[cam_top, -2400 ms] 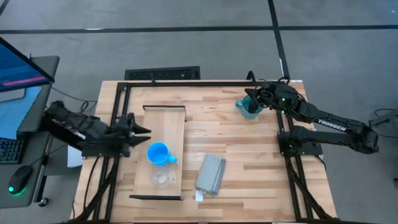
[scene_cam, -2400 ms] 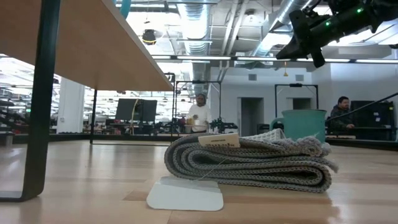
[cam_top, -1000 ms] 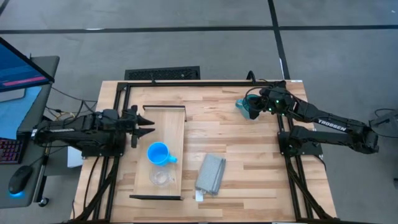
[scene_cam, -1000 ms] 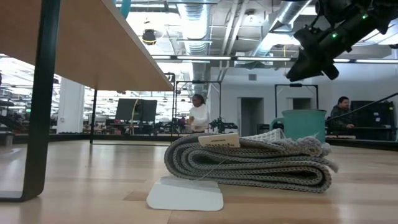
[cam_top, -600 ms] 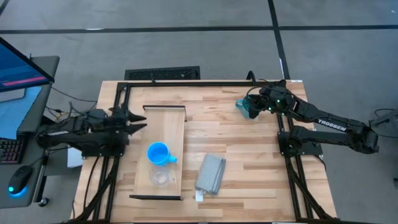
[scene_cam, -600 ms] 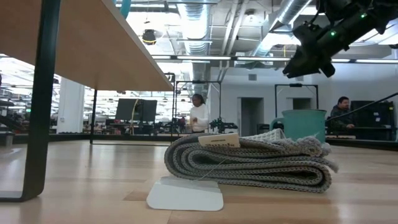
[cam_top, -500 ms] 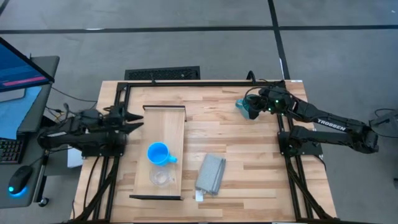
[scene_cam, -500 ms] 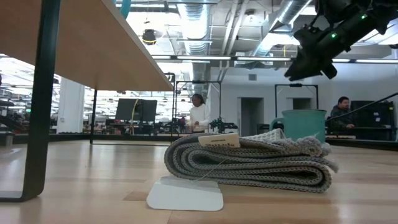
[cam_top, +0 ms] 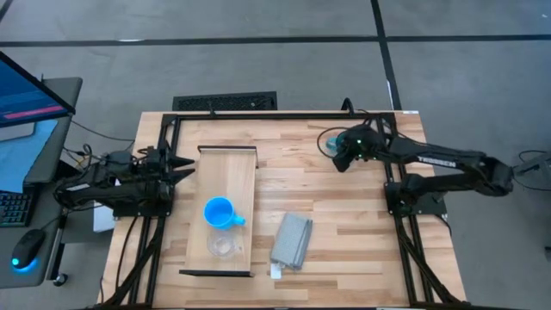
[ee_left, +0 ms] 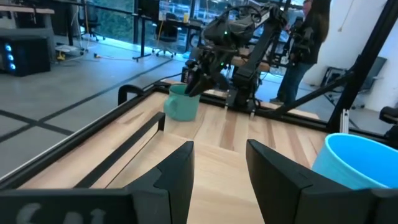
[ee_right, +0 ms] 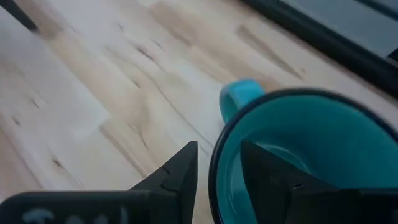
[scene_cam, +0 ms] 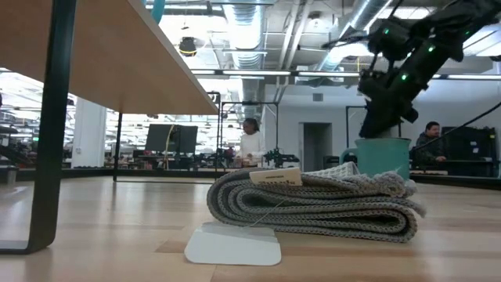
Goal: Stack small to large cups/mugs on shelf
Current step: Put the blue mug on the shelf
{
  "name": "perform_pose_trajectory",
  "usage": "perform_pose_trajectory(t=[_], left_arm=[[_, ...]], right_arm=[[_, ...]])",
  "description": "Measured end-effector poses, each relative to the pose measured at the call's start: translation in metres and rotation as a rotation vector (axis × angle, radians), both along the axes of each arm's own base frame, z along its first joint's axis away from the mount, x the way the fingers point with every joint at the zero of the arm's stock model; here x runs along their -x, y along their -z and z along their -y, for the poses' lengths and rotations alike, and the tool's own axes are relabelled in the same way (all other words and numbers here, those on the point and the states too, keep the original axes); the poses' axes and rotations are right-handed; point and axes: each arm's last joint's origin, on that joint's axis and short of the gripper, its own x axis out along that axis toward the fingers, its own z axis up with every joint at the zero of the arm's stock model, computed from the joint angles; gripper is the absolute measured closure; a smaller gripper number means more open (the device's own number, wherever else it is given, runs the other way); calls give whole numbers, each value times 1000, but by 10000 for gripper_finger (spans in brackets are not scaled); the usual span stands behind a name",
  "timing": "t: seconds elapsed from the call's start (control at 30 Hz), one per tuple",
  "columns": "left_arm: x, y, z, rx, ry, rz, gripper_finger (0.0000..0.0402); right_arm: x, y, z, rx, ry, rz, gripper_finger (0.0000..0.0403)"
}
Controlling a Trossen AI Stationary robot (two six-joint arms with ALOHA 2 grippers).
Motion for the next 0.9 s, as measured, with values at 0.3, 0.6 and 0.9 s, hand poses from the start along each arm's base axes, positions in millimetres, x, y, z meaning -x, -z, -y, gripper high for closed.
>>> perform_pose_trajectory(t=[0.3,0.6,0.9], left_arm=[[0,0,0,0,-1,-1,264],[0,3,0,1,-1,-32,264],[0,3,0,2,-1,-32,264]], right_arm=[[-8,18,4,-36,-21,-100,267],[-11,27,6,-56,-19,-136,284],[-11,24,13,-37,9,-139,356]])
